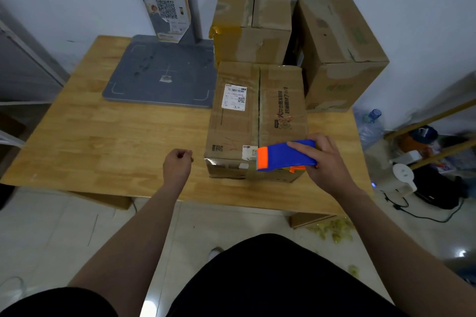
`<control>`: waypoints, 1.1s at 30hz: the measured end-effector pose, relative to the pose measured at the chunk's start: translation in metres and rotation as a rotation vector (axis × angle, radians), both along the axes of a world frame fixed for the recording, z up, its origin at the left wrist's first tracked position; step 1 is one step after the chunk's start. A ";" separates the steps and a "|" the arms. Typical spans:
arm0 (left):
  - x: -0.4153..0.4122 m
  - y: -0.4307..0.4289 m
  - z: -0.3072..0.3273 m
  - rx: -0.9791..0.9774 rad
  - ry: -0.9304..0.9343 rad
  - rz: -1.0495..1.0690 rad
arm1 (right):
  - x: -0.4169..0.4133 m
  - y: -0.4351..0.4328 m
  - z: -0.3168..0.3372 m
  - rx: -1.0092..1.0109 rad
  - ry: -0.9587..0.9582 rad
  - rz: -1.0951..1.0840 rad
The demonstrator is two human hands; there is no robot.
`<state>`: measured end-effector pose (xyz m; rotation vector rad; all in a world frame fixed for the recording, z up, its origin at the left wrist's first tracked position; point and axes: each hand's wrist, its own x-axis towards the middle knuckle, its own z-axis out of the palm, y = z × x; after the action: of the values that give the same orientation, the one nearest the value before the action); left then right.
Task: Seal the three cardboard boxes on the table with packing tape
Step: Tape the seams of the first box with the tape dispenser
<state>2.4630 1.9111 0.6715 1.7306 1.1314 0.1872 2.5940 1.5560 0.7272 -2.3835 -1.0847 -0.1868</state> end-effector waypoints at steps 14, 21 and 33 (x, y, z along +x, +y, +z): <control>0.023 -0.041 -0.021 -0.454 -0.046 0.146 | 0.001 0.007 0.002 -0.135 -0.111 -0.136; 0.017 -0.020 -0.033 -0.332 0.080 0.050 | -0.005 0.009 0.001 -0.127 -0.111 -0.159; 0.032 -0.062 -0.006 -0.071 -0.114 -0.199 | -0.005 0.014 0.002 -0.123 -0.086 -0.217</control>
<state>2.4953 1.8490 0.6655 1.7341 0.8674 0.1193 2.5889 1.5699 0.7293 -2.6251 -0.8955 -0.3084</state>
